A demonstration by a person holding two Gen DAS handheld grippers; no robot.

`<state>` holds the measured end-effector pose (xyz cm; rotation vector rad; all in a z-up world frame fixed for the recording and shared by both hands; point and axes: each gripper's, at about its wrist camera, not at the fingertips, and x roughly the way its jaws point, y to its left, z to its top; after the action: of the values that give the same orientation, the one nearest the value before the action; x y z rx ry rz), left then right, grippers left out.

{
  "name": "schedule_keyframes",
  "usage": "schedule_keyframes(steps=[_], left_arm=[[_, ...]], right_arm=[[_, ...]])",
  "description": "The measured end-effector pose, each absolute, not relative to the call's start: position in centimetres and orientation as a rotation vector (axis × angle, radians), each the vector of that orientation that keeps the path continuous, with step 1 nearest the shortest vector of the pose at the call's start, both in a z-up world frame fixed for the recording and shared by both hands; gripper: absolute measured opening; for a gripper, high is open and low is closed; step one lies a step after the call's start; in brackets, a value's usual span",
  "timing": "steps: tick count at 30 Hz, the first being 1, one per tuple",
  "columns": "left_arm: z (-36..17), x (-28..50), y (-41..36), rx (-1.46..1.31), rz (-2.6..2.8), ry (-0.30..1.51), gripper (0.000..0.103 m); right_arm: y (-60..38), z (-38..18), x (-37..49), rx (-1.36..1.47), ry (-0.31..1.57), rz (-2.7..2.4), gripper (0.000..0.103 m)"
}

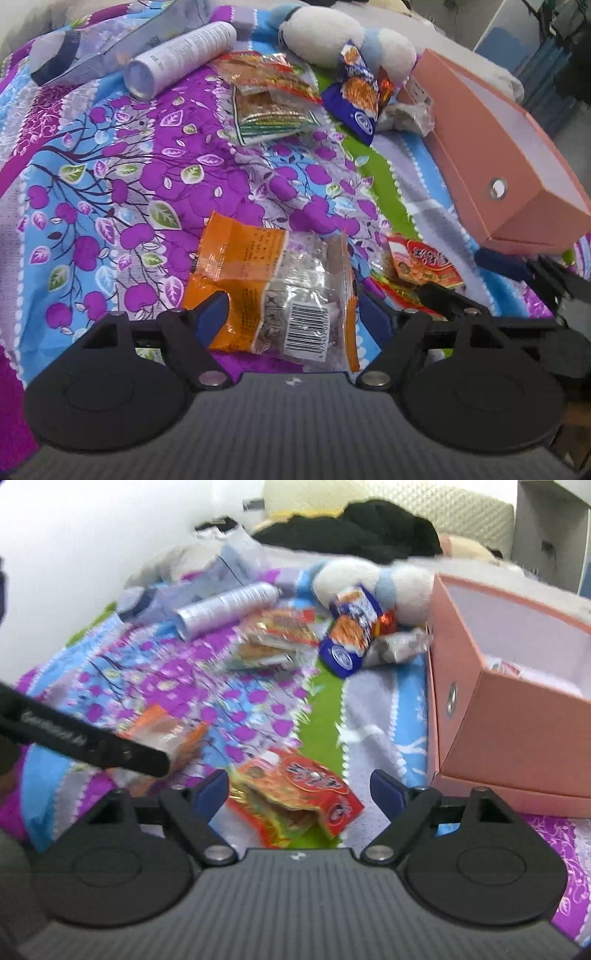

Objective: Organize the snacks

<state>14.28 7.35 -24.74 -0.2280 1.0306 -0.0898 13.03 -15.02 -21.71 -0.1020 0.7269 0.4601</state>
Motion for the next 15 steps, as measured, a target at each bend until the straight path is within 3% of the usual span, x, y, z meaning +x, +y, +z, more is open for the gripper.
schedule_keyframes(steps=[5,10,15], left_arm=[[-25.6,14.9,6.6,-0.162,-0.065,1.048,0.08],[-25.9,15.2,6.8,-0.121,-0.033,1.052,0.064],[-25.6,14.9,7.3,-0.14,-0.023,1.043,0.059]], right_arm=[[-14.8,-24.1,15.2,-0.102,0.779,0.457,0.085],[-14.4,-25.3,15.4,-0.074,0.805,0.516,0.087],[-14.1,-25.1,15.0,-0.106,0.806,0.534,0.069]])
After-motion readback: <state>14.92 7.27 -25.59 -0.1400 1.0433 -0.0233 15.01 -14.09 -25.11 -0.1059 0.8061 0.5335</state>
